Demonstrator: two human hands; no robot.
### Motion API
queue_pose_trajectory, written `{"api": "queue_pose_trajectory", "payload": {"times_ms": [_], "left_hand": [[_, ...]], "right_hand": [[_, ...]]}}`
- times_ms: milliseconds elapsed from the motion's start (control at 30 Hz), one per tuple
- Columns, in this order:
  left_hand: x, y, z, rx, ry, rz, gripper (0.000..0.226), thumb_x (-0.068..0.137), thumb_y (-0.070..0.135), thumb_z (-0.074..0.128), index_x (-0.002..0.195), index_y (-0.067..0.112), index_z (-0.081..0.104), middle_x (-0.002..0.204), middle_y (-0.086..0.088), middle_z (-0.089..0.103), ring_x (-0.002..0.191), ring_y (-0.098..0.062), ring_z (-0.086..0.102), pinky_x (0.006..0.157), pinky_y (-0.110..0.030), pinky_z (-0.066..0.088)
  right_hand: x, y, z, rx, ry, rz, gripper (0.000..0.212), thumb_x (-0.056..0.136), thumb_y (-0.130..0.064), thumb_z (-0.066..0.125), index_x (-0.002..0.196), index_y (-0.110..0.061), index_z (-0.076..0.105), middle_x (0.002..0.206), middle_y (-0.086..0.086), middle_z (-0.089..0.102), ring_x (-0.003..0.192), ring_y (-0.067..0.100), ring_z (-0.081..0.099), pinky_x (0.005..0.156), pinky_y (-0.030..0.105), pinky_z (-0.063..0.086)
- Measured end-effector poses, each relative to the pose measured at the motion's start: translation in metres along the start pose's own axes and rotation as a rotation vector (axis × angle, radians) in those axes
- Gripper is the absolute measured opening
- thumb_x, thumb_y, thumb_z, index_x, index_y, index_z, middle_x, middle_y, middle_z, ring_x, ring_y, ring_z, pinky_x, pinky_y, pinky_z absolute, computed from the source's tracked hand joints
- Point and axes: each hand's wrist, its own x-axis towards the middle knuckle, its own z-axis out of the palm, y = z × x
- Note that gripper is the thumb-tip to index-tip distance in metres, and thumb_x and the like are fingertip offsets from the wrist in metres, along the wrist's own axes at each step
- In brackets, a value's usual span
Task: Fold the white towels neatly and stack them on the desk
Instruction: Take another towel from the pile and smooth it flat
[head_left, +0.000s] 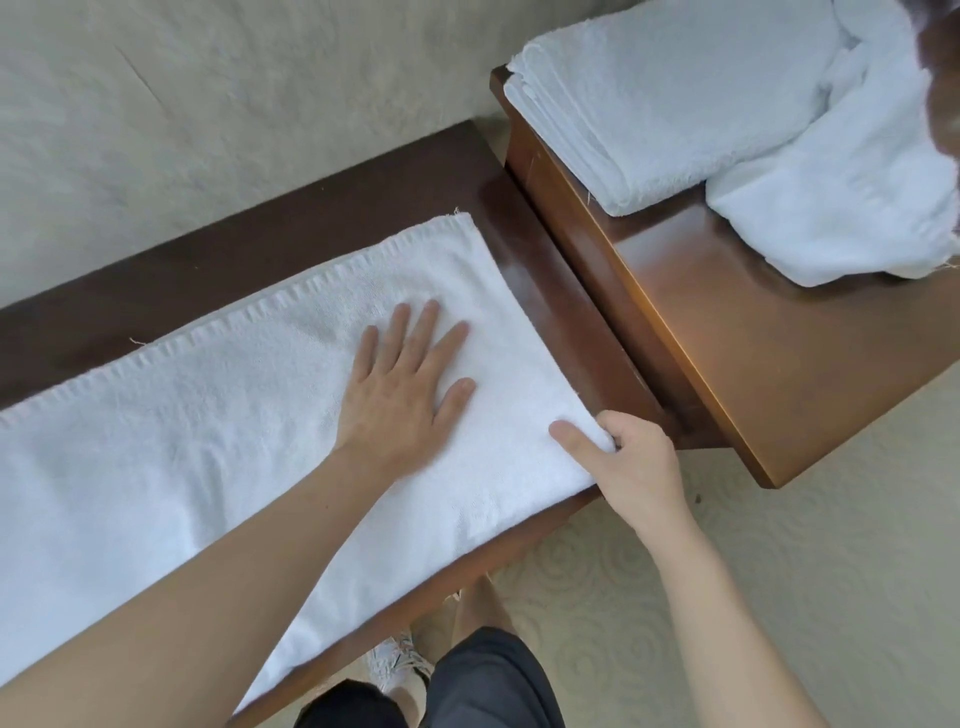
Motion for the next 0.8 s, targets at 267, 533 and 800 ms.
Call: {"api": "queue_pose_trajectory", "payload": {"times_ms": [267,533,800], "left_hand": [[-0.018,-0.034,-0.012,0.02,0.138,-0.207,0.066,0.1,0.061,0.004,0.16,0.033,0.002,0.168,-0.001,-0.009,0.154,-0.02,-0.016,0.124,-0.042,-0.011],[-0.058,-0.096,-0.006,0.018,0.055,-0.306,0.07,0.095,0.071,0.006,0.158,0.042,-0.008,0.168,0.005,-0.009,0.153,-0.021,-0.017,0.123,-0.053,-0.006],[-0.055,-0.097,-0.004,0.071,0.04,-0.279,0.073,0.096,0.069,0.007,0.158,0.036,-0.011,0.168,0.0,-0.012,0.154,-0.029,-0.013,0.12,-0.061,-0.001]], "right_hand": [[-0.006,-0.041,0.055,-0.509,0.397,-0.355,0.031,0.093,-0.018,0.061,0.122,-0.013,0.055,0.113,0.005,0.058,0.107,0.026,0.056,0.096,0.041,0.042],[0.043,-0.047,0.11,-0.861,-0.079,-0.609,0.064,0.102,-0.061,0.013,0.161,-0.036,0.006,0.169,-0.001,-0.003,0.156,0.019,-0.005,0.126,0.048,0.002],[0.058,-0.091,0.138,-0.839,0.082,-0.523,0.067,0.103,-0.057,0.011,0.162,-0.024,0.006,0.169,0.004,-0.002,0.156,0.024,-0.006,0.125,0.05,-0.008]]}}
